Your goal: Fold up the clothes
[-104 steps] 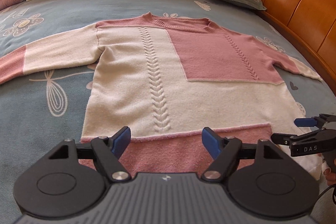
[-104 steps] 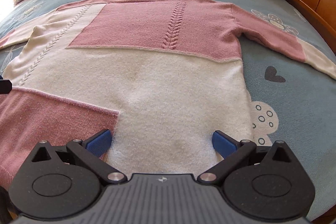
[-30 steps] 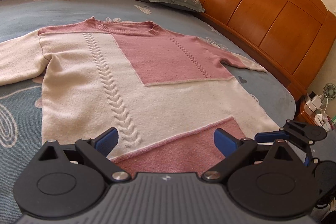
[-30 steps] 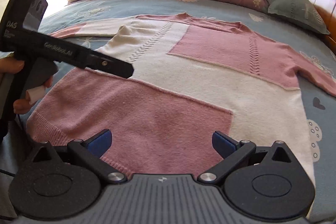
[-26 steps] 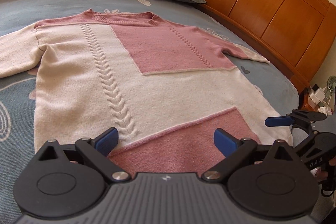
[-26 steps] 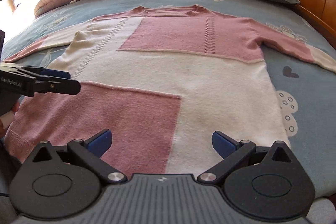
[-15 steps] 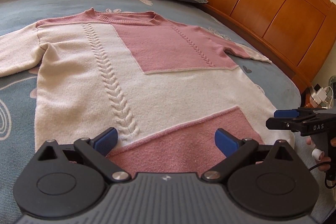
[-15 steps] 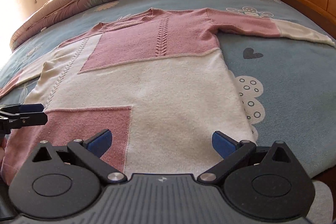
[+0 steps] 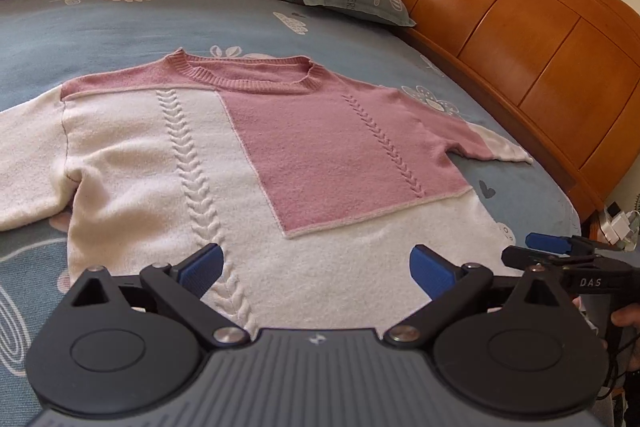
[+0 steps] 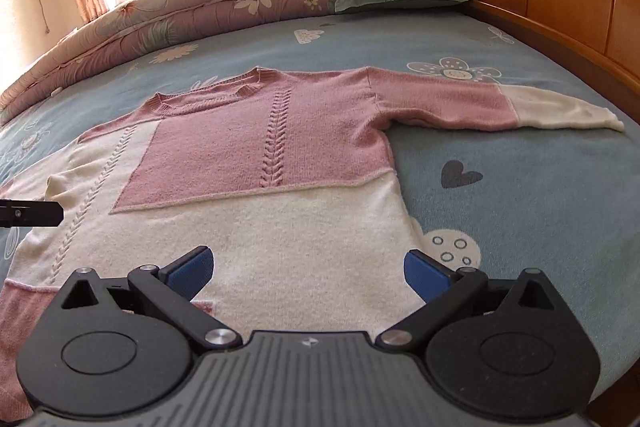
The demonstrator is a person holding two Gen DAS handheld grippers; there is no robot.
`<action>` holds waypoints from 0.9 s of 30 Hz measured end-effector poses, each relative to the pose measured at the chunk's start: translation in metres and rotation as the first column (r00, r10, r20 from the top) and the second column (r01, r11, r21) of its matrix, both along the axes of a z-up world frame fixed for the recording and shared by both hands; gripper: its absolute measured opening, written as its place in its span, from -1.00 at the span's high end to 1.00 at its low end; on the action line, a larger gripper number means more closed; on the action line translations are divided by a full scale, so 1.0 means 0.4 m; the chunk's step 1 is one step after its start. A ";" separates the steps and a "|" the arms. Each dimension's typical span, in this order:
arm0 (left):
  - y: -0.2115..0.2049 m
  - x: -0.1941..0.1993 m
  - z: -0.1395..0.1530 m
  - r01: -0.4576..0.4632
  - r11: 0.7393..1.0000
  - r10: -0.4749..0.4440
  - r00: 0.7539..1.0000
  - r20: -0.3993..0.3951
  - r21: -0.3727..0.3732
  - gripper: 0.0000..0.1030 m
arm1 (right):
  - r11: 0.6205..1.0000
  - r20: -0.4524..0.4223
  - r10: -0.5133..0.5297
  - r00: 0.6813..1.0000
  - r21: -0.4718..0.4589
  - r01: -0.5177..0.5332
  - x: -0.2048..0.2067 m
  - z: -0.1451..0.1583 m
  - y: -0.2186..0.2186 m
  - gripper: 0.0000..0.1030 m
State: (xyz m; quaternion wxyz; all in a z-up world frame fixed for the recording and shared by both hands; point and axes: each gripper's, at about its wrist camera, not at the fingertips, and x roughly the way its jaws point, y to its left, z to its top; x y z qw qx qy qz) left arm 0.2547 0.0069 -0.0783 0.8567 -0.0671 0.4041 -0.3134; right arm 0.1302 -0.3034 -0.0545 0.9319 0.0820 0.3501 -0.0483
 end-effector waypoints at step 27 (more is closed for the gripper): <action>0.039 0.012 -0.059 0.042 0.995 -0.042 0.999 0.003 -0.095 -0.99 | 0.986 -0.078 0.130 0.988 -0.093 -0.137 0.259 -0.064 0.008 -1.00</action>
